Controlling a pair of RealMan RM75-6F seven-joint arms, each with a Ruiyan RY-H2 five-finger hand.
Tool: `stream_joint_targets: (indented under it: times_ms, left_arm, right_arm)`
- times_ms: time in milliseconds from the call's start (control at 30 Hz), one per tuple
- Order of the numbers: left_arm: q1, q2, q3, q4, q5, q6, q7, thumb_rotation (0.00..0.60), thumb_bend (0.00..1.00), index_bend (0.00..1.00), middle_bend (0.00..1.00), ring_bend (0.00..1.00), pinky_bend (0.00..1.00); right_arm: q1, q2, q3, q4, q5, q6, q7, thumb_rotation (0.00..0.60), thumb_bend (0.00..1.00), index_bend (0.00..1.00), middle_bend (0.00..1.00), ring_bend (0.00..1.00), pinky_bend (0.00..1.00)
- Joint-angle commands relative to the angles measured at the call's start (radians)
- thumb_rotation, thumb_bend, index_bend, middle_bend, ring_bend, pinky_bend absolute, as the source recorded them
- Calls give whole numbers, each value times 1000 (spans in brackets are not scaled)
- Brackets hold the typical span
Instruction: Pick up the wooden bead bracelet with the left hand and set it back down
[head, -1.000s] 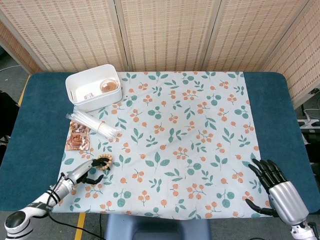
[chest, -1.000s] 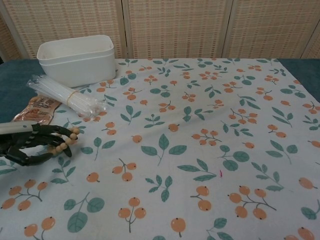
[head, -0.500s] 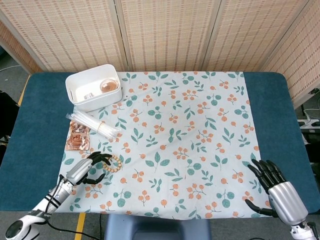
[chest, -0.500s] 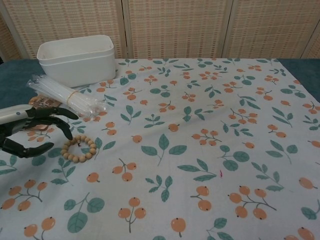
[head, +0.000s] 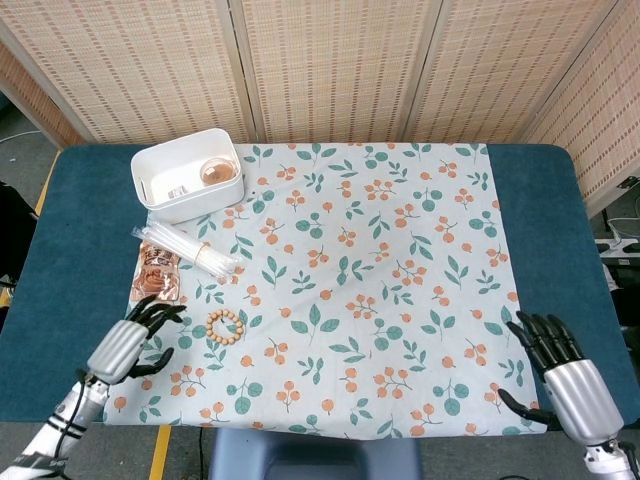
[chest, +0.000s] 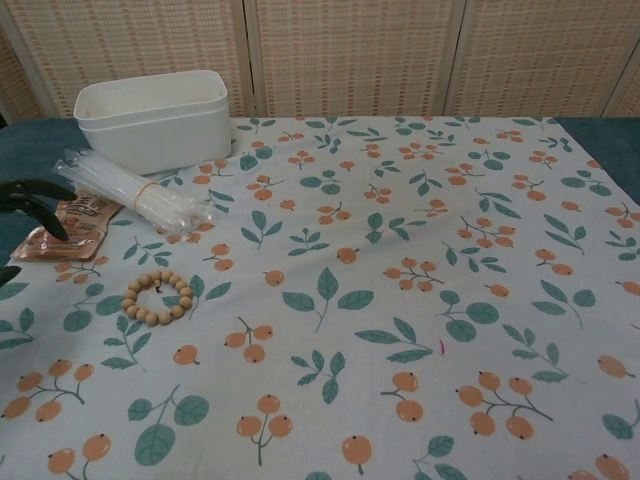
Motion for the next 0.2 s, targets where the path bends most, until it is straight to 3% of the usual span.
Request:
stream_joint_targets:
  times_ms: [33, 200]
  left_arm:
    - [230, -60, -113, -121, 7, -12, 279, 600, 461, 3, 37, 4, 38]
    - [256, -78, -146, -128, -37, -26, 313, 600, 461, 0, 0, 0, 46]
  right_arm:
    - [-8, -16, 25, -25, 78, -40, -86, 410, 200, 0, 0, 0, 0]
    - [8, -12, 23, -43, 101, -92, -102, 411, 200, 0, 0, 0, 0]
